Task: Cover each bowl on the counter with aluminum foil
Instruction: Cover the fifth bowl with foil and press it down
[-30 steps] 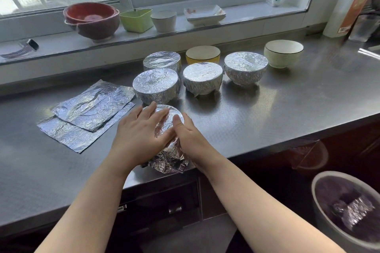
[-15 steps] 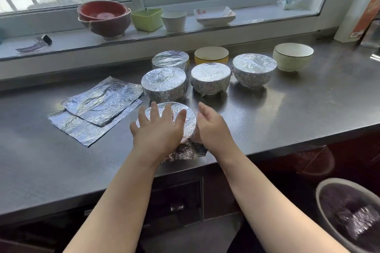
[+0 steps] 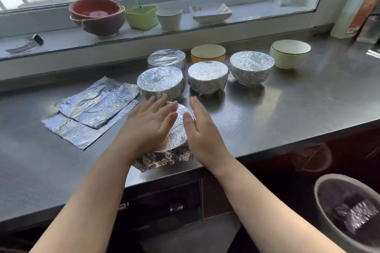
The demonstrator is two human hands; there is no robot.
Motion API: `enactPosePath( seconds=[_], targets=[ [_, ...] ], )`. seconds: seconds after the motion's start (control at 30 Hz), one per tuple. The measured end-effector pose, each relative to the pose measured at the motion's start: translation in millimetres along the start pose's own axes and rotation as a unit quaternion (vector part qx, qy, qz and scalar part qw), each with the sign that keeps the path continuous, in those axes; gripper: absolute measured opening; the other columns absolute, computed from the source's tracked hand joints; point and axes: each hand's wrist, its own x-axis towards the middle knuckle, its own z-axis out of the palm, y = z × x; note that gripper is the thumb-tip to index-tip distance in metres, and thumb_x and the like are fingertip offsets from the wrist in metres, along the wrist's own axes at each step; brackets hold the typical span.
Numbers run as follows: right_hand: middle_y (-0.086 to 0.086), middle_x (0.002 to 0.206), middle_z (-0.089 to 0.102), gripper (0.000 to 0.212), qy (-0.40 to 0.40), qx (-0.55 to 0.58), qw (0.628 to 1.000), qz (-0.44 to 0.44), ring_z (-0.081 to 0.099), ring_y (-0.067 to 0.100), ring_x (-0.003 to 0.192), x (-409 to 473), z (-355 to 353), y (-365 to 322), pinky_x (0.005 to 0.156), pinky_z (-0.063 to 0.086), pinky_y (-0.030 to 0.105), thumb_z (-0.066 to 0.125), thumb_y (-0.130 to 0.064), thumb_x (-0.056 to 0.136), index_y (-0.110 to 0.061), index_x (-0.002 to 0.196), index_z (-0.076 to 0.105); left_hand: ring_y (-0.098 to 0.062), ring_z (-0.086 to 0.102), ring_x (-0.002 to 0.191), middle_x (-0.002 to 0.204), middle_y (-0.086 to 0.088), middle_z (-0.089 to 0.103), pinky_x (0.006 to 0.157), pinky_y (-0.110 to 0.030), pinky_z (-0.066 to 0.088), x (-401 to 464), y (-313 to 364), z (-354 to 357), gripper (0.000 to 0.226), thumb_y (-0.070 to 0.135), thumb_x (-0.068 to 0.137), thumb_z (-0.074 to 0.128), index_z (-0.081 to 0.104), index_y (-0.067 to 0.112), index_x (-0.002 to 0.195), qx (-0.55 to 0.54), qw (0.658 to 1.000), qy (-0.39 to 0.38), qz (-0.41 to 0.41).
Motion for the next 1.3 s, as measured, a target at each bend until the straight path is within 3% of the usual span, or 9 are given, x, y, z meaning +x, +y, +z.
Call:
enactPosePath(
  seconds=[0.1, 0.27, 0.83, 0.93, 1.0, 1.07, 1.13, 1.23, 1.3],
  targets=[
    [0.001, 0.164, 0.007, 0.059, -0.036, -0.007, 0.999, 0.001, 0.003, 0.006, 0.15, 1.5, 11.7, 3.0, 0.121, 0.003, 0.02, 0.036, -0.029, 0.105, -0.01, 0.155, 0.013, -0.01, 0.004, 0.15, 0.162, 0.016, 0.007, 0.121, -0.045, 0.011, 0.0, -0.7, 2.7, 0.086, 0.074, 0.076, -0.013, 0.018, 0.047, 0.151, -0.024, 1.0, -0.001, -0.005],
    [-0.003, 0.164, 0.0, 0.064, -0.034, 0.034, 0.998, 0.046, -0.002, -0.005, 0.143, -1.7, 20.2, 8.9, 0.11, -0.002, 0.009, 0.036, -0.03, 0.105, -0.012, 0.156, 0.001, -0.009, 0.004, 0.15, 0.162, 0.018, 0.006, 0.121, -0.04, 0.011, -1.1, -0.2, 2.7, 0.082, 0.073, 0.078, -0.012, 0.017, 0.048, 0.151, -0.032, 0.999, 0.002, -0.004],
    [-0.007, 0.16, 0.023, 0.077, -0.105, 0.19, 0.968, 0.124, 0.024, 0.006, 0.145, 0.8, 8.0, 14.2, 0.117, 0.021, 0.027, 0.03, -0.066, 0.091, -0.027, 0.156, 0.014, -0.013, 0.011, 0.149, 0.161, 0.018, 0.012, 0.119, -0.04, 0.015, 0.8, -1.2, 5.4, 0.081, 0.071, 0.08, -0.01, 0.019, 0.047, 0.151, -0.024, 1.0, 0.013, -0.007],
    [-0.029, 0.112, 0.059, 0.059, -0.13, 0.194, 0.965, 0.123, 0.054, -0.021, 0.1, -4.3, 1.8, 20.7, 0.086, 0.042, 0.006, 0.023, -0.063, 0.096, -0.035, 0.147, 0.033, -0.012, 0.011, 0.149, 0.161, 0.019, 0.011, 0.119, -0.041, 0.014, 1.2, -2.6, 6.8, 0.079, 0.071, 0.081, -0.01, 0.018, 0.048, 0.151, -0.026, 1.0, 0.011, -0.01],
    [-0.031, 0.075, 0.057, 0.054, -0.141, 0.142, 0.971, 0.131, 0.054, -0.019, 0.067, -4.6, -6.7, 21.9, 0.068, 0.041, 0.007, 0.017, -0.063, 0.096, -0.037, 0.135, 0.044, -0.012, 0.011, 0.149, 0.161, 0.019, 0.012, 0.12, -0.041, 0.014, 1.2, -2.7, 6.3, 0.079, 0.072, 0.081, -0.011, 0.018, 0.048, 0.151, -0.024, 1.0, 0.012, -0.009],
    [-0.023, 0.092, 0.064, 0.074, -0.159, 0.085, 0.975, 0.127, 0.058, -0.007, 0.088, -1.8, -14.7, 21.2, 0.09, 0.044, 0.024, 0.013, -0.081, 0.081, -0.035, 0.124, 0.05, -0.012, 0.011, 0.149, 0.161, 0.019, 0.012, 0.12, -0.04, 0.013, 0.6, -2.3, 5.5, 0.08, 0.072, 0.081, -0.011, 0.018, 0.048, 0.151, -0.023, 1.0, 0.011, -0.008],
    [-0.005, 0.142, 0.052, 0.101, -0.133, 0.059, 0.981, 0.13, 0.046, 0.014, 0.132, 2.9, -21.4, 22.1, 0.115, 0.026, 0.033, 0.013, -0.09, 0.07, -0.027, 0.144, 0.04, -0.012, 0.01, 0.149, 0.161, 0.02, 0.011, 0.119, -0.039, 0.013, 0.3, -2.3, 5.2, 0.079, 0.071, 0.08, -0.011, 0.017, 0.048, 0.151, -0.023, 1.0, 0.006, -0.012],
    [-0.005, 0.16, 0.025, 0.085, -0.011, 0.2, 0.975, 0.094, 0.022, 0.007, 0.146, 0.8, -23.4, 14.2, 0.121, 0.011, 0.03, 0.025, -0.071, 0.087, -0.022, 0.156, 0.019, -0.013, 0.011, 0.149, 0.161, 0.018, 0.012, 0.12, -0.039, 0.013, 1.5, -1.8, 6.9, 0.078, 0.07, 0.081, -0.009, 0.017, 0.048, 0.151, -0.02, 1.0, 0.008, -0.017],
    [-0.001, 0.15, 0.045, 0.071, -0.022, 0.257, 0.962, 0.087, 0.042, 0.015, 0.138, -3.6, -17.2, 11.5, 0.119, 0.028, 0.042, 0.031, -0.064, 0.094, -0.028, 0.155, 0.022, -0.013, 0.011, 0.149, 0.161, 0.018, 0.012, 0.12, -0.039, 0.012, 2.2, -1.6, 7.6, 0.073, 0.068, 0.084, -0.005, 0.017, 0.048, 0.151, -0.02, 0.999, 0.006, -0.025]
  ],
)
